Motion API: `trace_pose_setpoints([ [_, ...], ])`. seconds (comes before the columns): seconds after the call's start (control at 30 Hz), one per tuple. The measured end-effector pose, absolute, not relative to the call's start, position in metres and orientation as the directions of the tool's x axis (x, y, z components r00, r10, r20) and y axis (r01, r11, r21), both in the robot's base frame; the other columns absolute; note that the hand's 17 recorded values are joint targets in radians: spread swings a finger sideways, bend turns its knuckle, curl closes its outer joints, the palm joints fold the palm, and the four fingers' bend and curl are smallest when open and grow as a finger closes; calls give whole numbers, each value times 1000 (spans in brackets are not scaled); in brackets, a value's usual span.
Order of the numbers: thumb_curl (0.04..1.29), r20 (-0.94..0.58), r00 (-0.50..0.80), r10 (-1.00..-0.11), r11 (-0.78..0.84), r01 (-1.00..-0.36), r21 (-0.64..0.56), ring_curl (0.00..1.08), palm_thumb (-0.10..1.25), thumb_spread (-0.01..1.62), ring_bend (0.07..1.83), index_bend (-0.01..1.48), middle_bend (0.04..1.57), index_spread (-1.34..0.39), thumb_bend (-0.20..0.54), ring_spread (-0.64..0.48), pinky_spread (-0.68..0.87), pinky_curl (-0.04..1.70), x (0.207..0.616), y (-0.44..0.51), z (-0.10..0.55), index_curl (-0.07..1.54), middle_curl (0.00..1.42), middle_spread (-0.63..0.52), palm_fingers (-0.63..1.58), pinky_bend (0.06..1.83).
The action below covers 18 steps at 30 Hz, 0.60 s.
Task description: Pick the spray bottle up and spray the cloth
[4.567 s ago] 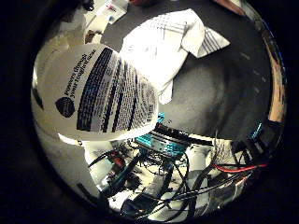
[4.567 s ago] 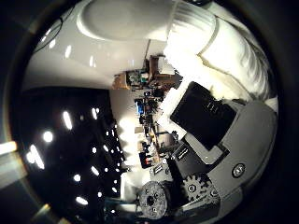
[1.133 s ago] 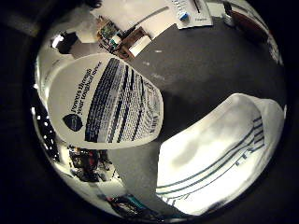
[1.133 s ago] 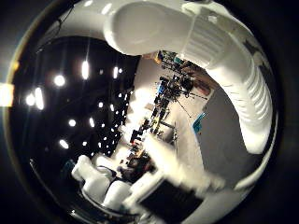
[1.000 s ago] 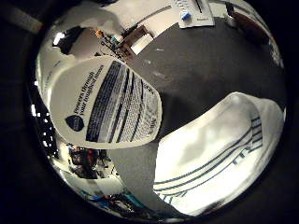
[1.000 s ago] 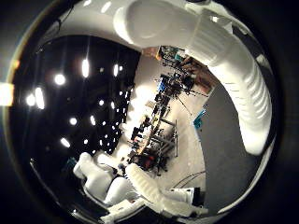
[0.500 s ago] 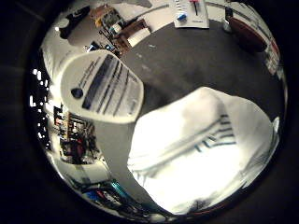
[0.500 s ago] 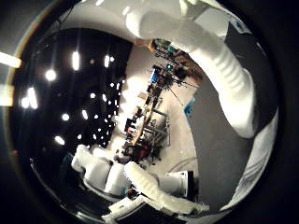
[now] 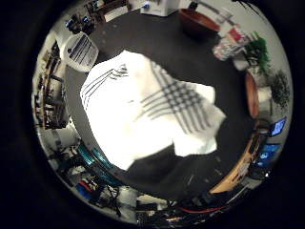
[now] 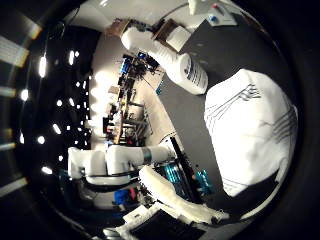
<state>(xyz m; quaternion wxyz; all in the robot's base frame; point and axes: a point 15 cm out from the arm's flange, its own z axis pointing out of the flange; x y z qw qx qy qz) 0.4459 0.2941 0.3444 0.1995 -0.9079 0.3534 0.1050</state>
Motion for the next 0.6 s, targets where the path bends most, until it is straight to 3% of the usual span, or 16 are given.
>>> trace_pose_setpoints([
  [0.23,371,-271,713,-647,-568,-687,-453,220,359,954,195,199,171,-377,-31,320,600,236,424,262,398,356,255,50,170,581],
  [0.6,375,-258,708,-657,-540,-681,-494,218,372,953,194,198,170,-388,-32,324,614,245,405,253,418,356,250,48,177,587],
])
